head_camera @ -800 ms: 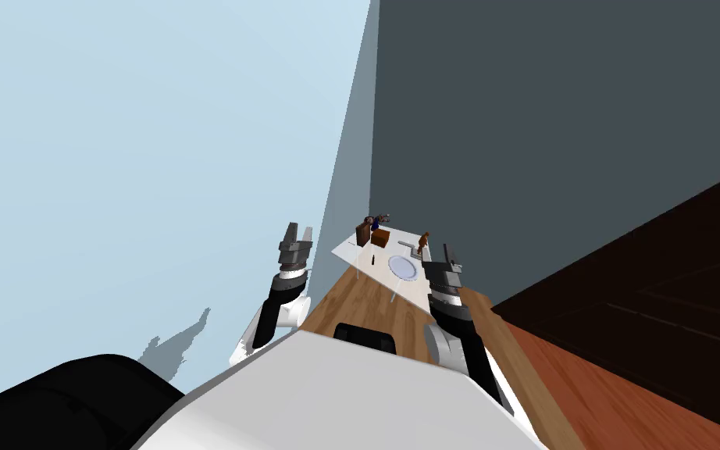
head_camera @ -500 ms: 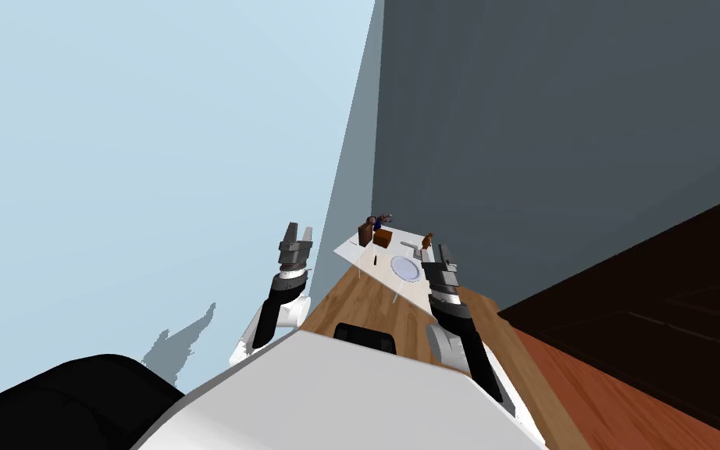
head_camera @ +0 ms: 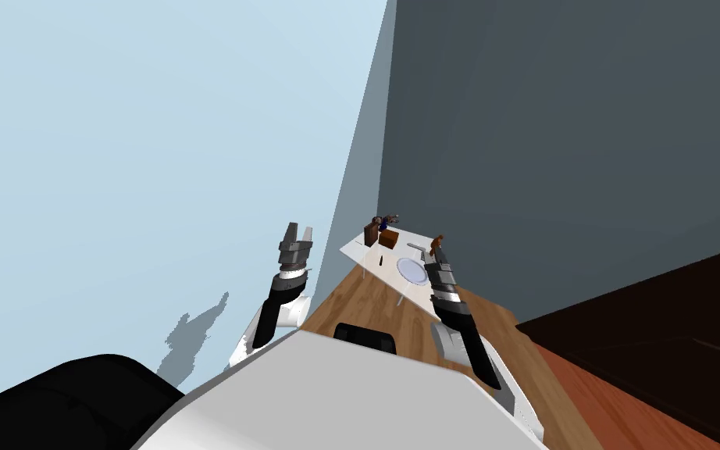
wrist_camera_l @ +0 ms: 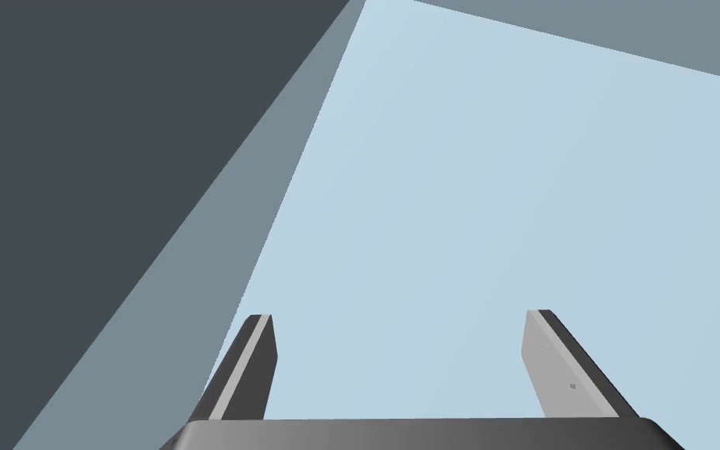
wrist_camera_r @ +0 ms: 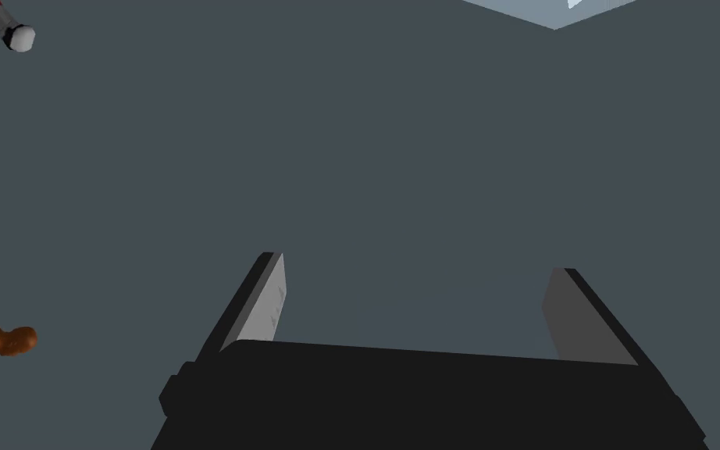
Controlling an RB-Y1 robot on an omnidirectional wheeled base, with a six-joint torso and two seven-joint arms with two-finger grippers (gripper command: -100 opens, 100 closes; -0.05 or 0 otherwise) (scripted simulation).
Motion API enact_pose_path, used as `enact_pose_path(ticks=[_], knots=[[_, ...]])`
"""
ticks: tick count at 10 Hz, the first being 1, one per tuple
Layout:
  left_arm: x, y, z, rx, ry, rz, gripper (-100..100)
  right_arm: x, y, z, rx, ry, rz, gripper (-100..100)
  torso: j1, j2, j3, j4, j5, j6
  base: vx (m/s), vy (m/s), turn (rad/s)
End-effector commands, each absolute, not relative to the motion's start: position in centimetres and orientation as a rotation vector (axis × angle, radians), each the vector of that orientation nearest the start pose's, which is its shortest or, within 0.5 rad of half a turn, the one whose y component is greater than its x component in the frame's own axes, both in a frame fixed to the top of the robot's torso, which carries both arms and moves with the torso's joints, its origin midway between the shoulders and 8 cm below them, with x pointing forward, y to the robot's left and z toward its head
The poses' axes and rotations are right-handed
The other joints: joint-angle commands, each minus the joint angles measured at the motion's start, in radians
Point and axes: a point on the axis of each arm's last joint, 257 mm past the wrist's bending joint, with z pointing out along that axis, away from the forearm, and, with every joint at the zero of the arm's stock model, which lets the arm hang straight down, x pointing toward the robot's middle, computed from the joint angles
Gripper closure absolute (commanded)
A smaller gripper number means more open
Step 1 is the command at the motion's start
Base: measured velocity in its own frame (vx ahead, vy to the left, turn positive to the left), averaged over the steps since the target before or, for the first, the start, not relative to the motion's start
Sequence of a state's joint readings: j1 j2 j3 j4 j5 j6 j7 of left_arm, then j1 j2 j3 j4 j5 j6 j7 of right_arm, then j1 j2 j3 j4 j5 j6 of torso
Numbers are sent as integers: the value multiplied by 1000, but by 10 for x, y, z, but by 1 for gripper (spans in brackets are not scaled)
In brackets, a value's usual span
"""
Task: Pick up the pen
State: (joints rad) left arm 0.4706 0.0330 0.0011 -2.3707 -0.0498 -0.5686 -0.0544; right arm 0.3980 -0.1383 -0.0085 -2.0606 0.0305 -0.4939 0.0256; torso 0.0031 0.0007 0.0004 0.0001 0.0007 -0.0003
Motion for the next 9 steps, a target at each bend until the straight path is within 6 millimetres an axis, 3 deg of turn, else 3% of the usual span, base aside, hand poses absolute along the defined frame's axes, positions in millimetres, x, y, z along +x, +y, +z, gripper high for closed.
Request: enact_pose_path(ticks=[1, 6, 9], knots=[[313, 258, 83, -434, 547, -1269, 0, 396, -275, -46, 615, 857, 1197, -100, 0, 0, 0, 0, 0, 0, -3, 35, 46], [313, 258, 83, -434, 547, -1269, 0, 415, -307, -80, 571, 948, 970, -100, -1, -1, 0, 0, 0, 0, -2, 40, 114], [313, 258, 83, -434, 547, -1269, 0, 420, -317, -90, 550, 974, 889, -100, -1, -1, 0, 0, 0, 0, 2, 35, 82]])
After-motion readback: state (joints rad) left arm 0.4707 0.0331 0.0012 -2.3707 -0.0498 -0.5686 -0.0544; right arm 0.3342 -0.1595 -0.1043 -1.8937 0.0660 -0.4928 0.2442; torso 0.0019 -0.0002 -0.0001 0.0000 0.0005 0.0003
